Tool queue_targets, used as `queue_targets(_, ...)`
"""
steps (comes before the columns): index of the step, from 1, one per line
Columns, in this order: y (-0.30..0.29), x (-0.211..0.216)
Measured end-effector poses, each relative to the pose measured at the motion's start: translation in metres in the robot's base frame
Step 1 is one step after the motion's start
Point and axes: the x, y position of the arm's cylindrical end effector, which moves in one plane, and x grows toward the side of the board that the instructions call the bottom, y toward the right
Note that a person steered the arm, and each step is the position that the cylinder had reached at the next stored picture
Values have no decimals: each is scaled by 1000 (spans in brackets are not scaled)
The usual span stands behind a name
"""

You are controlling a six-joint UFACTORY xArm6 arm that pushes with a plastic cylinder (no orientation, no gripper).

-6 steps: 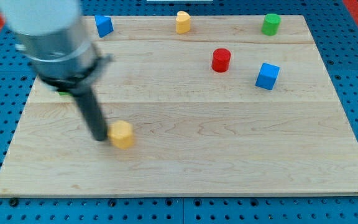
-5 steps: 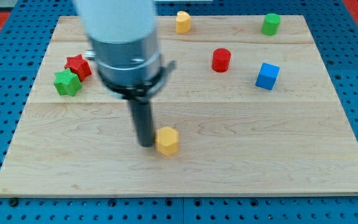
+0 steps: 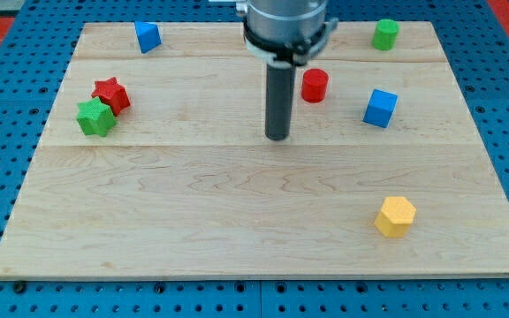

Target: Move the red circle to the left of the yellow hexagon

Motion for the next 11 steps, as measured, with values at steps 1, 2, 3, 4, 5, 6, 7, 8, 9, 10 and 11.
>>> queue_targets(1,0,-48)
queue_targets(2,-11,-64)
queue_targets(3,-60,-64)
queue_targets(4,-89,-64)
queue_targets(5,-98,-64)
queue_targets(6,-77,-83)
queue_targets(7,-59,-98)
queue_targets(8,30,-98)
queue_targets(9,38,-100)
queue_targets(10,87,-102)
queue_targets(11,100,-71)
